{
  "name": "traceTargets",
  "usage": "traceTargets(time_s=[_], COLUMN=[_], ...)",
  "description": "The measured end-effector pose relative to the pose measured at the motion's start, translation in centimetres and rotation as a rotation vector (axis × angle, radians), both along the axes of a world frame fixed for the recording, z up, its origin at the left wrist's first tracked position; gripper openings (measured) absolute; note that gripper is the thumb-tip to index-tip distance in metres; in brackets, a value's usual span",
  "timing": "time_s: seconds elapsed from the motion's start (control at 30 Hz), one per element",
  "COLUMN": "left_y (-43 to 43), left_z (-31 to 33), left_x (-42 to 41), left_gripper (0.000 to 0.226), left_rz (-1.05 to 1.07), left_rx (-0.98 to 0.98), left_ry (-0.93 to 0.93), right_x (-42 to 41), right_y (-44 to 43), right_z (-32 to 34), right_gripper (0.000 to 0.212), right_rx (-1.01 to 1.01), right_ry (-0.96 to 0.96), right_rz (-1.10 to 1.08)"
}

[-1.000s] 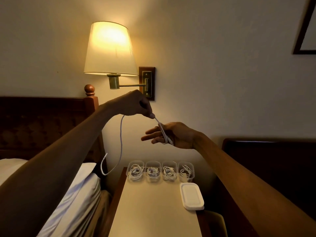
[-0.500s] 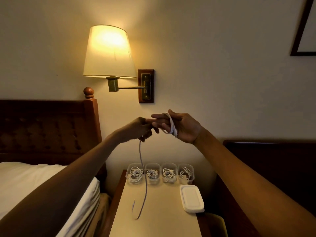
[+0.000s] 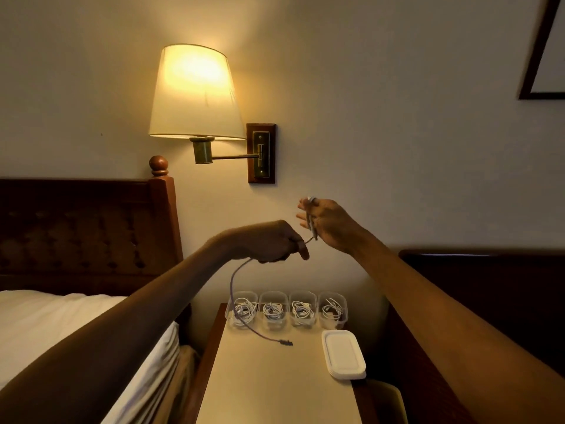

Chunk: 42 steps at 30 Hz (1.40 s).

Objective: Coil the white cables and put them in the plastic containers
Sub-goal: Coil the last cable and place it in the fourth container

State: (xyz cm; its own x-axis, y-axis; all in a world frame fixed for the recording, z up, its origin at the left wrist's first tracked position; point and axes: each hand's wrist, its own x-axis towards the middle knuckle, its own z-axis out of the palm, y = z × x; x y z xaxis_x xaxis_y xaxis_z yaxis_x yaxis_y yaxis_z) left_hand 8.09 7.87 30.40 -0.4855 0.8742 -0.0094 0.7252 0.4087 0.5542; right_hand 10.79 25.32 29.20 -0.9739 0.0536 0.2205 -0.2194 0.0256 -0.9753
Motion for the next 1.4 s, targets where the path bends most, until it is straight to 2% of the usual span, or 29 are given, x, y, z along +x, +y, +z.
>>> traceTargets(time_s=[0.07,0.13,0.27,0.53,0.67,0.83,1.0,1.1,1.2,1.27,1.33,1.4], left_y=[0.0,-0.5,-2.1,-4.1,-4.2,-4.5,-1.9,0.2,1.6,1.7,1.1,0.2], left_z=[1.5,2.9,4.4,3.7,2.2,-1.3,-3.9,-4.1,-2.9,-1.2,0.8,2.8], left_x=[0.1,-0.3,-2.6,-5.1,-5.2,-6.1,-2.7,-1.1,0.6,1.1,1.3,1.3], left_gripper=[0.023,0.019,0.014,0.020,0.009,0.023,0.031,0.041,0.040,0.031,0.025,0.024], left_rz=[-0.031,-0.041,-0.016,0.064,0.116,0.289,0.246,0.193,0.136,0.103,0.073,0.025], left_rx=[-0.038,-0.028,0.044,0.305,0.319,0.318,0.156,0.022,-0.100,-0.140,-0.163,-0.198], left_ry=[0.211,0.320,0.407,0.408,0.351,-0.056,-0.196,-0.173,-0.022,0.046,0.029,0.019], right_x=[0.0,0.1,0.4,1.8,2.2,2.6,1.7,0.7,-0.1,0.0,0.3,0.3], right_y=[-0.5,-0.8,-1.0,-1.7,-1.5,-0.8,-0.8,-1.0,-0.8,-0.5,-0.1,0.3], right_z=[-1.0,-1.4,-1.3,-1.1,-0.7,0.3,0.4,-0.1,-0.7,-1.2,-1.8,-2.4], right_gripper=[0.036,0.028,0.043,0.066,0.052,0.045,0.051,0.054,0.056,0.055,0.054,0.054], right_rx=[0.327,0.409,0.150,-0.099,-0.303,-0.477,-0.543,-0.464,-0.304,-0.078,0.186,0.317], right_ry=[-0.058,-0.116,-0.253,-0.312,-0.253,-0.095,0.007,0.014,0.003,-0.032,-0.073,-0.125], right_rz=[-0.015,0.038,0.240,0.536,0.573,0.413,0.254,0.166,0.052,-0.023,-0.079,-0.068])
